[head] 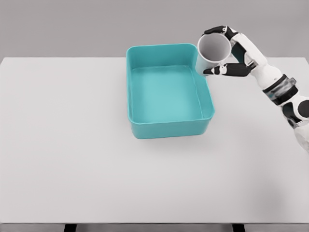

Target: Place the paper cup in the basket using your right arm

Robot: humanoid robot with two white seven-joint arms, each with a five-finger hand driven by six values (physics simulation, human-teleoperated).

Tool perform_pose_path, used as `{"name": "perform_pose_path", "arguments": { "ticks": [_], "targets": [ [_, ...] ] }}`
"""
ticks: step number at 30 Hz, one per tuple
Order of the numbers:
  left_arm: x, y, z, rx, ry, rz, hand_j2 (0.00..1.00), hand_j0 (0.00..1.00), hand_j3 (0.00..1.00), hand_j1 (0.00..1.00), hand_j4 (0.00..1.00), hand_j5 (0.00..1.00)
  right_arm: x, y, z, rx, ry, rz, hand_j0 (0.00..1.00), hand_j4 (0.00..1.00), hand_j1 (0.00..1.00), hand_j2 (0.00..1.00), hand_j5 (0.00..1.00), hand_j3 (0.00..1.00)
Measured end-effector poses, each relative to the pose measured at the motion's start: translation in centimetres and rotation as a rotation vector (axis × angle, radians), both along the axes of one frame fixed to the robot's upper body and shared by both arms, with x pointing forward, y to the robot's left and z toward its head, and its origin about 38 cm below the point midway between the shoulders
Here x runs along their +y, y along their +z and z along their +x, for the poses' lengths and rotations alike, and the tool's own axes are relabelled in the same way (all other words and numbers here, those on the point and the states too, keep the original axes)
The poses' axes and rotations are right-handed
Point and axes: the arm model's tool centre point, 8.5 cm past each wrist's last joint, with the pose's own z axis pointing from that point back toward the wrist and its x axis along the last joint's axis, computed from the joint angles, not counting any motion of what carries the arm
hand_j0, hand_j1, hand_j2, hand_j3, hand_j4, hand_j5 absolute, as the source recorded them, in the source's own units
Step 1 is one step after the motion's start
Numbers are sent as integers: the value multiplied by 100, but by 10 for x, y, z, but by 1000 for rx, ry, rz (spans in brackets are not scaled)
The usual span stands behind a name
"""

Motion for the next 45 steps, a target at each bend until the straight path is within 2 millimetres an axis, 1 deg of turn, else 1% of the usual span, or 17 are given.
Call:
{"name": "perform_pose_path", "arguments": {
  "ticks": [5,7,10,12,15,17,20,23,24,26,28,30,32,34,38,40,45],
  "targets": [
    [0,0,0,0,0,0,100,100,100,100,100,100,28,-1,4,-49,48,-77,60,60,60,60,60,60],
    [0,0,0,0,0,0,100,100,100,100,100,100,39,2,5,-94,59,-149,65,65,65,65,65,65],
    [0,0,0,0,0,0,100,100,100,100,100,100,55,10,9,-198,73,-289,65,65,65,65,65,65],
    [0,0,0,0,0,0,100,100,100,100,100,100,66,14,11,-275,84,-398,77,77,77,77,77,77],
    [0,0,0,0,0,0,100,100,100,100,100,100,88,23,15,-401,112,-565,82,82,82,82,82,82],
    [0,0,0,0,0,0,100,100,100,100,100,100,97,19,16,-449,120,-670,100,100,100,100,100,100],
    [0,0,0,0,0,0,100,100,100,100,100,100,102,13,19,-480,114,-781,100,100,100,100,100,100],
    [0,0,0,0,1,0,100,100,100,100,100,100,100,51,31,-570,81,-848,100,100,100,100,100,100],
    [0,0,0,0,1,0,100,100,100,100,100,100,96,76,37,-619,62,-873,100,100,100,100,100,100],
    [0,0,0,0,0,0,100,100,100,100,100,100,78,104,39,-670,45,-923,100,100,100,100,100,100],
    [0,0,0,0,0,0,100,100,100,100,100,100,38,93,35,-611,21,-943,100,100,100,100,100,100],
    [0,0,0,0,-1,0,100,100,100,100,100,100,-17,36,13,-452,6,-966,100,100,100,100,100,100],
    [0,0,0,0,-1,0,100,100,100,100,100,100,-56,27,-5,-405,-28,-990,100,100,100,100,100,100],
    [0,0,0,0,-1,0,100,100,100,100,100,100,-77,27,-24,-396,-33,-1023,100,100,100,100,100,100],
    [0,0,0,0,0,0,100,100,100,100,100,100,-101,36,-51,-400,-58,-1044,100,100,100,100,100,100],
    [0,0,0,0,-1,0,100,100,100,100,100,100,-106,29,-59,-378,-52,-1051,100,100,100,100,100,100],
    [0,0,0,0,0,0,100,100,100,100,100,100,-109,40,-60,-400,-64,-1058,100,100,100,100,100,100]
  ]
}}
